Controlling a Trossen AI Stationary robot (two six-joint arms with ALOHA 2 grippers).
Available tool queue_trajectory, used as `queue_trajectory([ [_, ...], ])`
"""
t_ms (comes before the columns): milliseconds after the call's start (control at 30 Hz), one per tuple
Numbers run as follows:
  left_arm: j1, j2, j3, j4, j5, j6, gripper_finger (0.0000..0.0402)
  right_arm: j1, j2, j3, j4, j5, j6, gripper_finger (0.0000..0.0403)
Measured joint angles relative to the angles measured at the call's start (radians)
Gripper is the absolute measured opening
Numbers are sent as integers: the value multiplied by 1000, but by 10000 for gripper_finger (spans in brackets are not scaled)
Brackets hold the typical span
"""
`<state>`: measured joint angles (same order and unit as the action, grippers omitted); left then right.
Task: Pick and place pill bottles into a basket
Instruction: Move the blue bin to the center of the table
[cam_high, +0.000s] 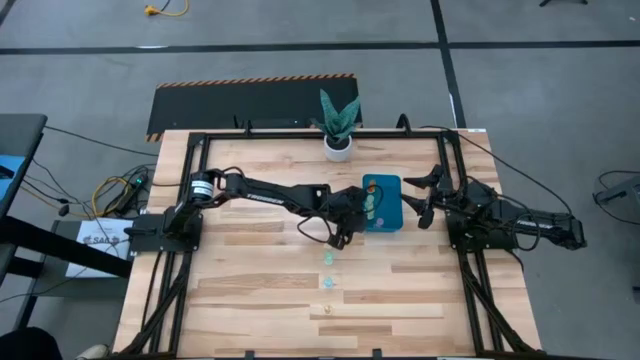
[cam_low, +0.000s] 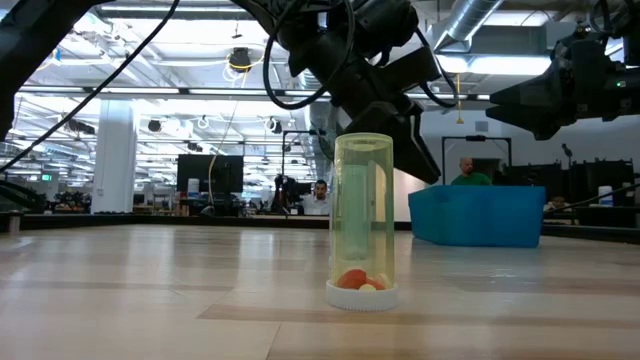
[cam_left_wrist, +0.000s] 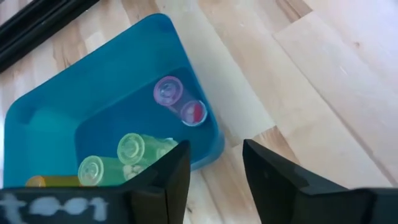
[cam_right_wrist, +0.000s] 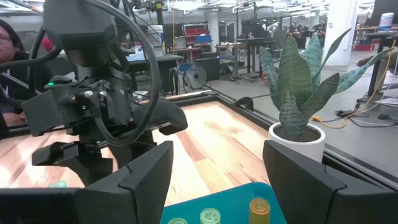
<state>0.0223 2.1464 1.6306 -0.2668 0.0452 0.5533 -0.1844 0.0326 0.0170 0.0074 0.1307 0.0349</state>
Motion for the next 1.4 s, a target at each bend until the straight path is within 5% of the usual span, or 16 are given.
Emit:
queue_trajectory([
  [400, -1, -12, -2, 12, -1, -94, 95, 0, 0, 0, 0, 0, 0, 244],
  [633, 18, -139, -32, -1, 67, -173, 58, 0, 0, 0, 0, 0, 0, 244],
  [833, 67, -402, -363, 263, 149, -296, 27, 0, 0, 0, 0, 0, 0, 244],
  [1067, 53, -803, -856, 653, 40, -407, 9, 0, 0, 0, 0, 0, 0, 244],
  [1400, -48, -1291, -1245, 737, -142, -482, 9, 0, 0, 0, 0, 0, 0, 244],
])
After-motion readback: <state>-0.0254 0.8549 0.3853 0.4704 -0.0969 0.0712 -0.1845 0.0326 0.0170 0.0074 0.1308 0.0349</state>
